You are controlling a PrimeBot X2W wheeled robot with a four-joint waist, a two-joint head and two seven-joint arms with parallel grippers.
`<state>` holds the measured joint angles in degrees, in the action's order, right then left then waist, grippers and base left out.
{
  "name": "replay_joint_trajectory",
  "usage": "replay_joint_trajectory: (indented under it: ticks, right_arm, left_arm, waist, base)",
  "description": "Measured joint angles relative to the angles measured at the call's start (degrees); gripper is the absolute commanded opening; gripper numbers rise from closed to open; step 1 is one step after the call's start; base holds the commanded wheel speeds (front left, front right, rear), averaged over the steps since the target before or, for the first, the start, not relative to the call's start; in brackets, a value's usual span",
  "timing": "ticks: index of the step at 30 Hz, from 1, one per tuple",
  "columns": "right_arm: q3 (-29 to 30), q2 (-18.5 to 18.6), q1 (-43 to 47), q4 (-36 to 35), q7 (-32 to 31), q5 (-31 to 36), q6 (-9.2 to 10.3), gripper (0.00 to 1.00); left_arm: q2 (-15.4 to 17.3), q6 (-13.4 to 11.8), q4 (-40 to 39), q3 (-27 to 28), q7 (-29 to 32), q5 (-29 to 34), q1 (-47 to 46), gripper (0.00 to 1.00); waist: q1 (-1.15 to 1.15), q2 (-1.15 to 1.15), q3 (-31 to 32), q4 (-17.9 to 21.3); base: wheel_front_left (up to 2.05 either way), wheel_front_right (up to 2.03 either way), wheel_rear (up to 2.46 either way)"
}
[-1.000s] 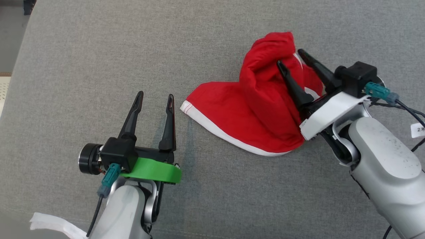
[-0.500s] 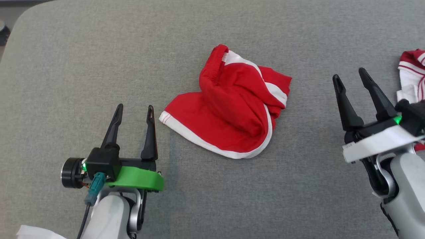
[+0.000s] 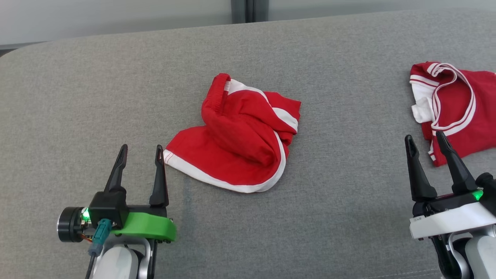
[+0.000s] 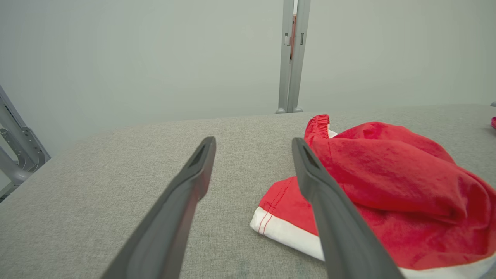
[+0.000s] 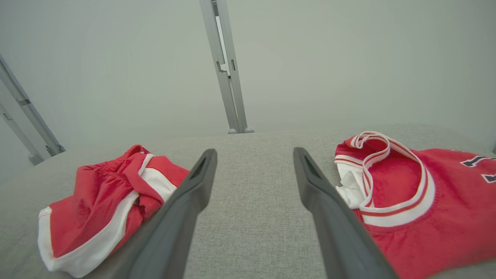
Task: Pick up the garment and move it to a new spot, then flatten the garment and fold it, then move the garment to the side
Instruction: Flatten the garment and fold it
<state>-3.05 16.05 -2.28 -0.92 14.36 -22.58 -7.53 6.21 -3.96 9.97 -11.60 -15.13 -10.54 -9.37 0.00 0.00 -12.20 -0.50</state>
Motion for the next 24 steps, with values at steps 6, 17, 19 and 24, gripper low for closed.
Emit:
replay_joint_trajectory:
  ticks: [6,17,19,24]
  right_arm:
    - [0.7,-0.9,0.8,-1.8,-1.2,0.7,0.0,1.0]
    - [-1.5,-0.1,0.0,-0.6,-4.5,1.2,0.01,1.0]
    - [-4.3,0.5,-1.8,0.6,-5.2,0.9,0.0,1.0]
    - [-14.5,1.2,-8.5,6.3,-6.0,-1.5,0.01,1.0]
  left_arm:
    - [0.2,-0.2,0.3,0.1,0.0,0.0,0.4,1.0]
    - [0.3,-0.6,0.2,-0.3,0.0,-0.1,-0.1,1.0]
    - [0.1,-0.5,0.0,-0.7,0.0,-0.1,-0.8,1.0]
    - [-0.5,-0.1,-0.4,-1.7,0.0,0.0,-2.9,1.0]
  waist:
    - [0.0,0.0,0.8,1.3]
    - [0.0,0.0,0.0,0.9]
    - [0.0,0.0,-0.6,0.6]
    - [0.0,0.0,-2.4,-0.9]
  base:
    - [0.0,0.0,0.0]
    - [0.0,0.0,0.0]
    - [0.0,0.0,0.0]
    - [0.0,0.0,0.0]
